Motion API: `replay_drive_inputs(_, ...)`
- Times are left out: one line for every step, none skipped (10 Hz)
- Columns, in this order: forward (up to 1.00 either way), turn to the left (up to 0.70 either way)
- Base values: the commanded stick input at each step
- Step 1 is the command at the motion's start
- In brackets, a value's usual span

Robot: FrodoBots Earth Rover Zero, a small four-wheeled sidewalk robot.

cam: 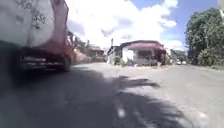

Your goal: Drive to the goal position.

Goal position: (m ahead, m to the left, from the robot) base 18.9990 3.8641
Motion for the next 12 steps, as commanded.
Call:
replay_drive_inputs(1.00, 0.00)
replay_drive_inputs(1.00, 0.00)
replay_drive_inputs(1.00, 0.00)
replay_drive_inputs(1.00, 0.00)
replay_drive_inputs(1.00, 0.00)
replay_drive_inputs(1.00, 0.00)
replay_drive_inputs(1.00, 0.00)
replay_drive_inputs(1.00, 0.00)
replay_drive_inputs(1.00, 0.00)
replay_drive_inputs(1.00, 0.00)
replay_drive_inputs(1.00, 0.00)
replay_drive_inputs(1.00, 0.00)
